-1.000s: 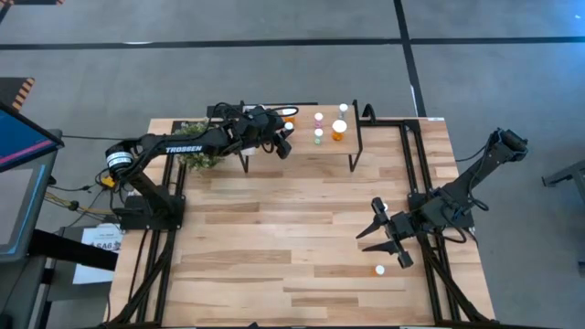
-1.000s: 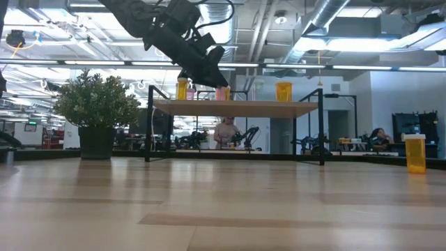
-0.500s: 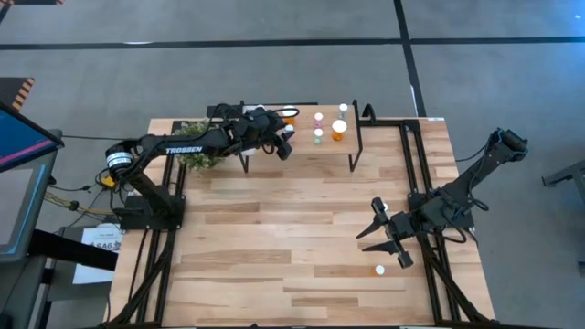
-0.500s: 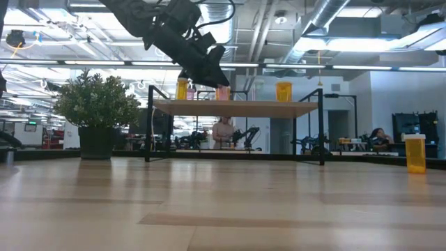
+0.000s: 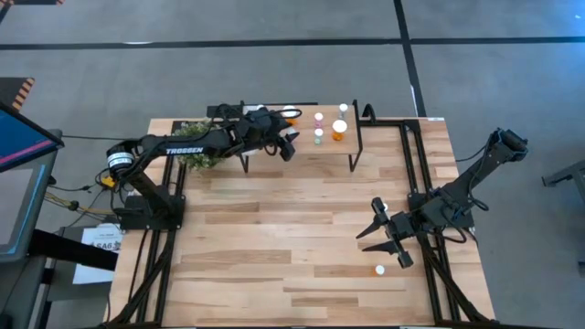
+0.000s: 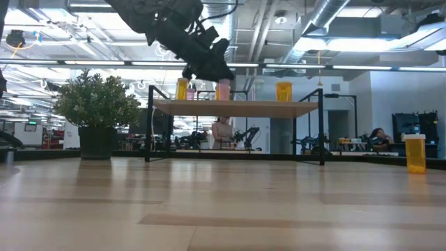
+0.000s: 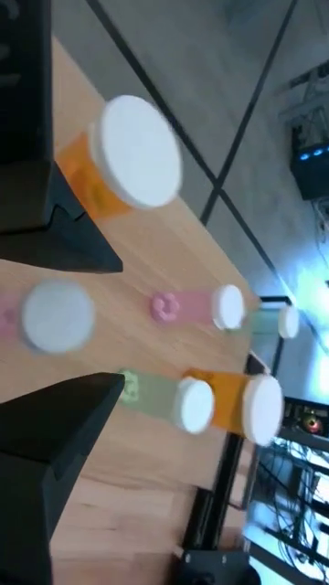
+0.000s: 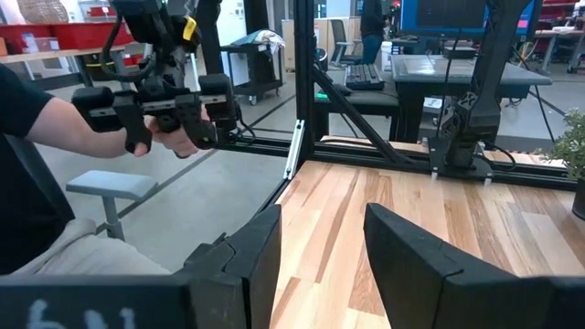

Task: Pick and place medicine bottles onto shelf by color
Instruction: Put the top small orange pill bottle on the shelf

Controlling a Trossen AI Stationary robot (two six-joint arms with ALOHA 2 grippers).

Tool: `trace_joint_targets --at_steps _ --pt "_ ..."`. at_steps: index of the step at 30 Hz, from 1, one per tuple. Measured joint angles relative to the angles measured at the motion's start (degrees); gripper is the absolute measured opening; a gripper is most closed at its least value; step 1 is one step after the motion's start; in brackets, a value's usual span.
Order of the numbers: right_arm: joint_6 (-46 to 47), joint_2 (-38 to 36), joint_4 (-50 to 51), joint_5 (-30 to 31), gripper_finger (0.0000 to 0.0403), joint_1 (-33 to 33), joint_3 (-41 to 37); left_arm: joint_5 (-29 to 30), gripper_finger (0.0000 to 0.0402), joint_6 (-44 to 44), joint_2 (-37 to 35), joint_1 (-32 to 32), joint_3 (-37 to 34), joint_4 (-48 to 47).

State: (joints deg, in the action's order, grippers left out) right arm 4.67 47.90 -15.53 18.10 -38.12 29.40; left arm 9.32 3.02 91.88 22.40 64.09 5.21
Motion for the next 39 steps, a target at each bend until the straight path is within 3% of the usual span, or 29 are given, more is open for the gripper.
trace_joint_targets --at_steps 14,23,30,39 --pt "0.0 0.0 0.0 0.0 0.0182 -0.4 0.0 -0.7 0.0179 -1.6 0.0 -2.7 6.6 0.3" --pt "2.5 -6.0 2.4 0.0 0.0180 -7.5 0.0 -3.5 0.0179 -9.0 -1.6 -13.3 11.3 -3.0" --pt "1.0 0.1 -8.0 0.0 0.0181 -4.9 0.0 -3.0 0.0173 -13.3 -10.5 -21.6 11.5 -6.9" --pt "4.5 7.9 -8.3 0.0 0.0178 -1.7 0.0 3.0 0.0141 -8.6 -25.1 -28.5 -3.3 -5.6"
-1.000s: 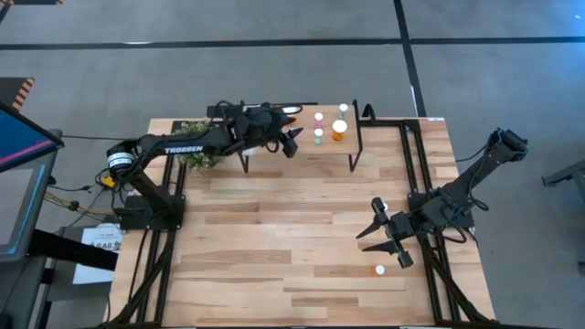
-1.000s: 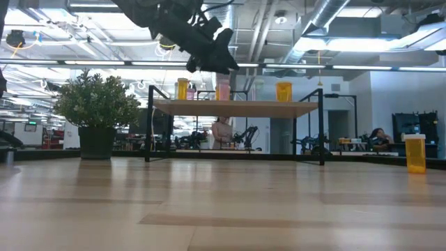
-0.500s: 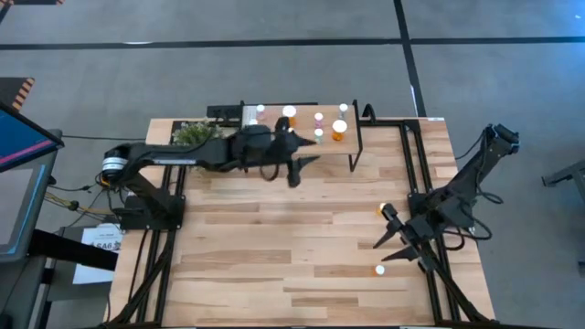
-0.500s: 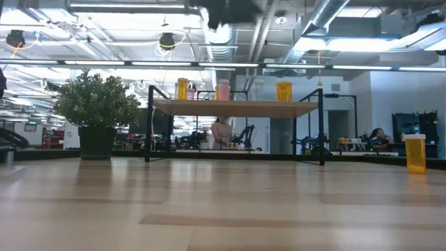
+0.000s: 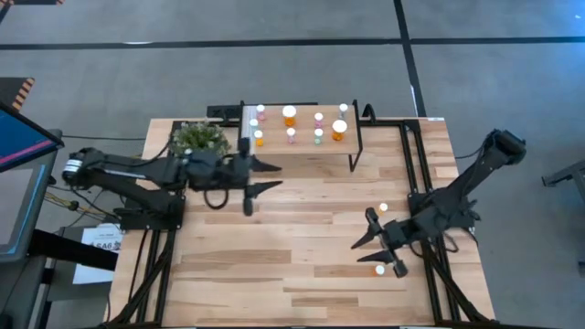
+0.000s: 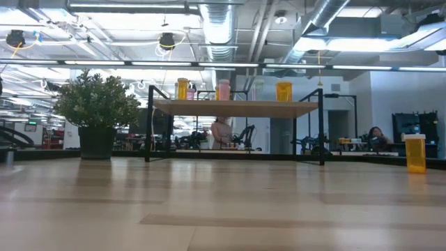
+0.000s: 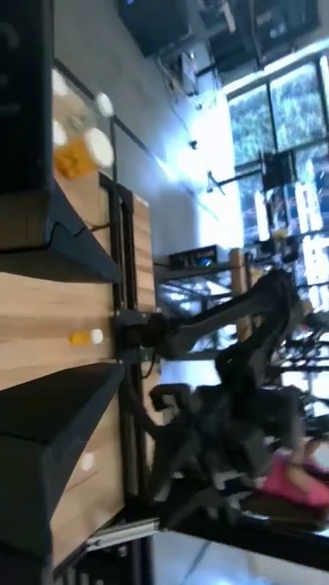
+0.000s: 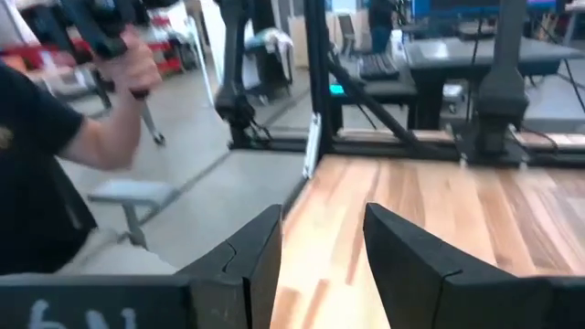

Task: Pick and place medicine bottles onto shelf by color
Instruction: Put the top small orange pill bottle on the shelf

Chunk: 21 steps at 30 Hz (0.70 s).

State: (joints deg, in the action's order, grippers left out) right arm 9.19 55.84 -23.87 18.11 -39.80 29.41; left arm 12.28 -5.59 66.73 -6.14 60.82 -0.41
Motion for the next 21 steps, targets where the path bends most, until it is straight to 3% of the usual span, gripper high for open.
trace_joint_targets --at_steps 7,15,21 --pt "4.6 3.1 2.8 0.0 0.0174 5.8 0.0 1.6 0.0126 2.4 -9.8 -4.6 -15.6 14.3" --pt "19.9 -6.3 30.0 0.0 0.0175 14.0 0.0 1.9 0.0123 2.7 -13.5 -7.9 -26.3 25.4" --pt "31.0 -13.8 49.9 -0.1 0.0171 18.0 0.0 1.9 0.0123 3.3 -13.5 -8.1 -27.4 24.2"
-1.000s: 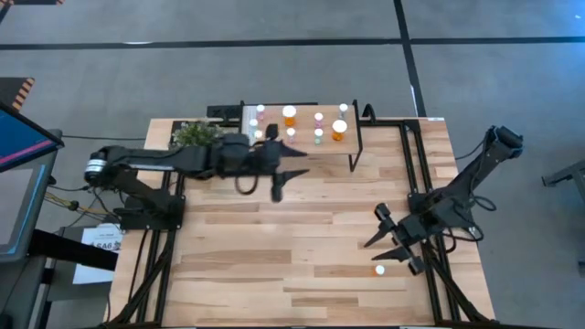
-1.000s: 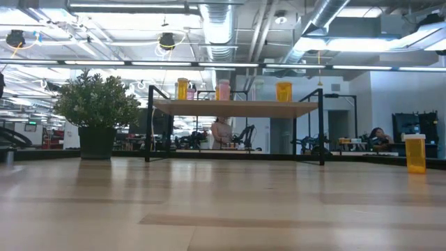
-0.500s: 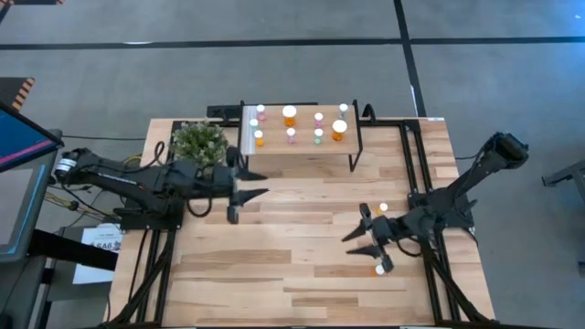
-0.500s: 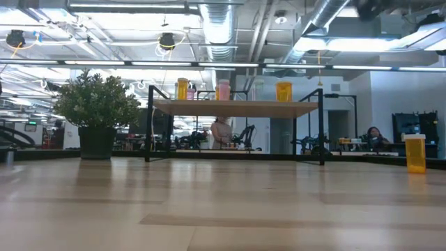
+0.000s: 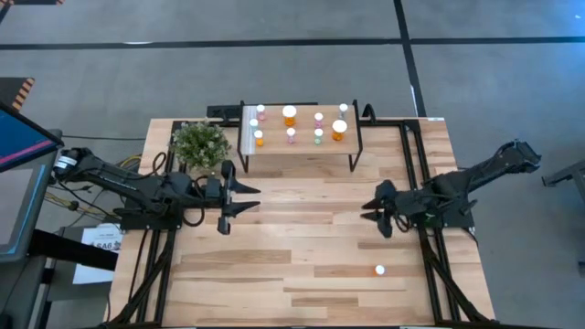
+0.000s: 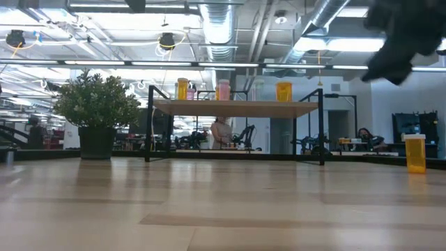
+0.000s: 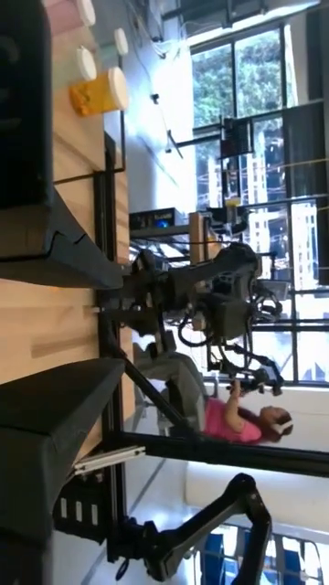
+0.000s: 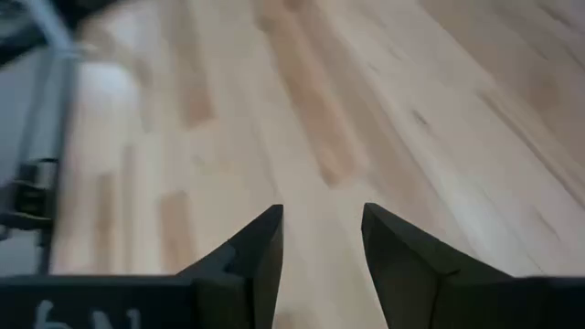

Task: Pick and place medicine bottles onto shelf by color
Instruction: Put the top small orange pill bottle on the shelf

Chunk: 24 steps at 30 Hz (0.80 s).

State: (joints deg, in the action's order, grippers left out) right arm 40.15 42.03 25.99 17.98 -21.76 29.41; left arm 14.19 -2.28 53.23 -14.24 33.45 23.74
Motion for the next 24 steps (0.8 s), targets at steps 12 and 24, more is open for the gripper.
trace_joint_targets --at_steps 12,24 --pt "17.0 -3.4 29.7 0.0 0.0169 4.9 0.0 1.1 0.0123 -3.0 0.0 0.0 0.0 0.3" --pt "17.0 -3.3 29.5 -2.0 0.0170 5.8 -2.4 1.5 0.0123 -3.1 0.0 0.0 0.0 0.2"
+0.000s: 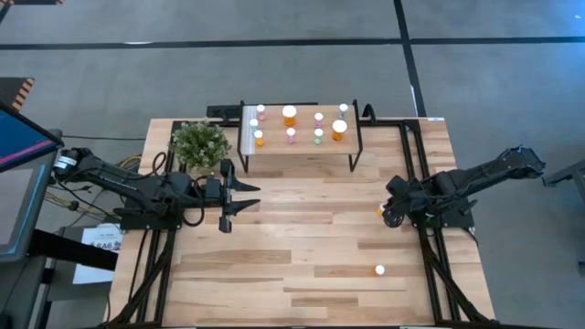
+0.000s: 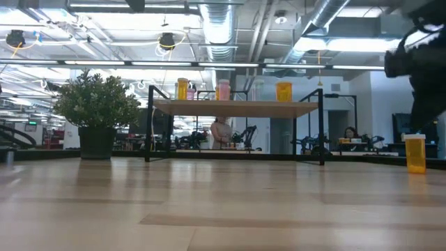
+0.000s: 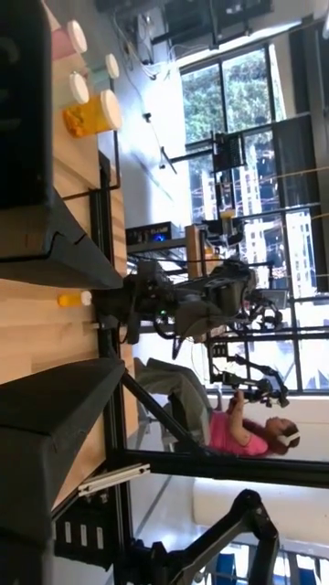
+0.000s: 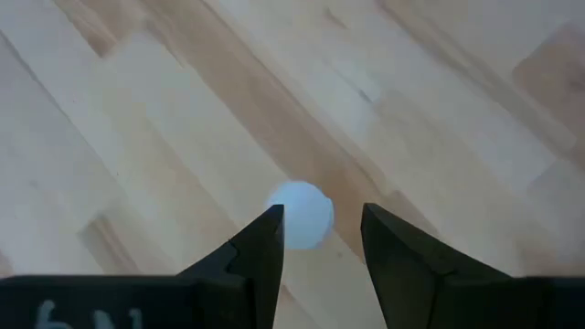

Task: Pick and place medicine bottles onto shelf by color
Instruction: Put the top small orange pill bottle on the shelf

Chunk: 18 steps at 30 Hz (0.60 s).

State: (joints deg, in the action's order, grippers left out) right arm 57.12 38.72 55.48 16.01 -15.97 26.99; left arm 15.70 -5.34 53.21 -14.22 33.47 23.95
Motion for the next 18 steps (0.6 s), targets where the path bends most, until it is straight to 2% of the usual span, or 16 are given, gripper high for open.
trace_joint_targets --at_steps 10,18 --pt "-1.6 0.0 -5.0 -1.1 0.0178 0.0 -2.8 0.0 0.0123 0.0 0.0 0.0 0.0 -0.1" --pt "-2.1 -0.1 -4.6 -1.1 0.0176 0.0 -2.8 0.0 0.0123 0.1 0.0 0.0 0.0 -0.1"
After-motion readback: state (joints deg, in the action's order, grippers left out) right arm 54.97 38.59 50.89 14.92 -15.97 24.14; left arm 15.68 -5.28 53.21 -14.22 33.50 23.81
